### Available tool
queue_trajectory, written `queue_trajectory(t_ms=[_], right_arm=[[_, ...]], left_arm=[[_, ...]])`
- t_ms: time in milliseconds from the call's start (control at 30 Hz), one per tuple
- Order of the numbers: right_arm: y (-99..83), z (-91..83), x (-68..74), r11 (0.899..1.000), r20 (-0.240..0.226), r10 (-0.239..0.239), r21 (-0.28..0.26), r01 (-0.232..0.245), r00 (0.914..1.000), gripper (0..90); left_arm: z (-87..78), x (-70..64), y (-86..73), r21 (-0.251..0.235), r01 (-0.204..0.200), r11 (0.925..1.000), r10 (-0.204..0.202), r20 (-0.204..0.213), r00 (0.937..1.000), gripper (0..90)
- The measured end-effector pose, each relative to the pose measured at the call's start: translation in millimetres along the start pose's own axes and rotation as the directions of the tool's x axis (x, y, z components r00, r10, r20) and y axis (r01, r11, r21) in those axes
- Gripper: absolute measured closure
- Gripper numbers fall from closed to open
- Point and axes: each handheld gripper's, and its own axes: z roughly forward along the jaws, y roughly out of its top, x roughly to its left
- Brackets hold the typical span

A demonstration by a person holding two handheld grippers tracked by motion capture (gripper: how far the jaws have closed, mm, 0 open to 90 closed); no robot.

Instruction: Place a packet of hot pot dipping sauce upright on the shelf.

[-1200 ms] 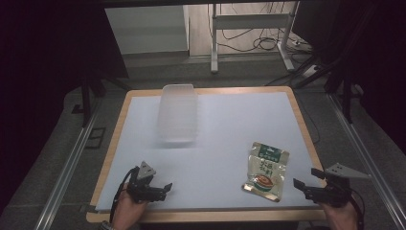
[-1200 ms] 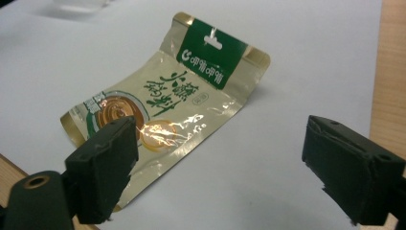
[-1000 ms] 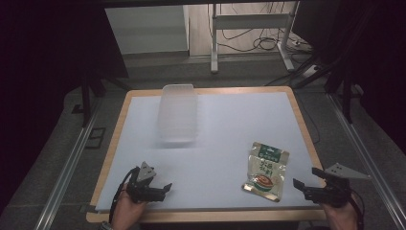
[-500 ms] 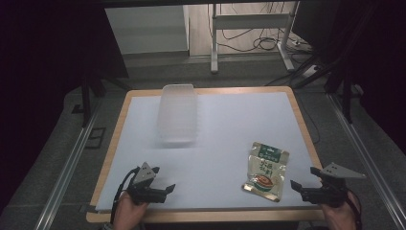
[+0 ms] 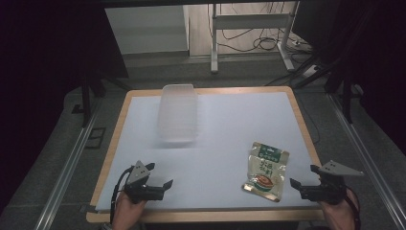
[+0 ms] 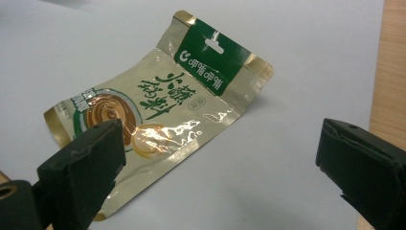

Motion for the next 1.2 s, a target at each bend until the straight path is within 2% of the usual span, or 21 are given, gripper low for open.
queue_trajectory(t_ms=[200, 400, 467, 567, 833, 1000, 1200], right_arm=[[4.3, 5.9, -1.1, 1.0, -0.001, -0.005, -0.008, 0.005, 1.0, 1.9], [8.1, 12.5, -2.0, 1.0, -0.014, -0.007, -0.005, 0.007, 0.9999, 1.5], [9.6, 16.8, -2.7, 1.0, -0.019, -0.018, 0.002, 0.018, 0.9997, 1.2], [12.2, 23.1, -3.5, 0.999, -0.019, -0.036, 0.012, 0.036, 0.9992, 0.3], [17.1, 32.0, -8.5, 0.998, -0.021, -0.05, 0.027, 0.05, 0.9985, 0.3], [22.9, 44.0, -14.9, 0.997, -0.021, -0.057, 0.046, 0.058, 0.9981, 0.4], [29.4, 58.4, -21.9, 0.996, -0.046, -0.06, 0.066, 0.063, 0.9972, 1.1]], left_arm=[[0.0, -2.9, 0.4, -0.013, -0.041, 0.9991, 0.041, -0.014, 0.9991, 4.8], [1.6, -3.9, 0.8, 0.011, -0.034, 0.9993, 0.035, -0.012, 0.9993, 4.2], [2.3, -4.4, 0.7, 0.017, -0.043, 0.9989, 0.043, -0.018, 0.9989, 3.8], [4.2, -4.8, 0.2, 0.033, -0.042, 0.9986, 0.042, -0.005, 0.9991, 3.6], [5.3, -6.8, 0.8, 0.03, -0.045, 0.9985, 0.044, 0.015, 0.9989, 3.7], [6.0, -8.0, 1.1, 0.042, -0.027, 0.9988, 0.026, 0.036, 0.999, 3.8], [5.8, -8.5, 1.4, 0.045, -0.028, 0.9986, 0.026, 0.037, 0.999, 3.9]])
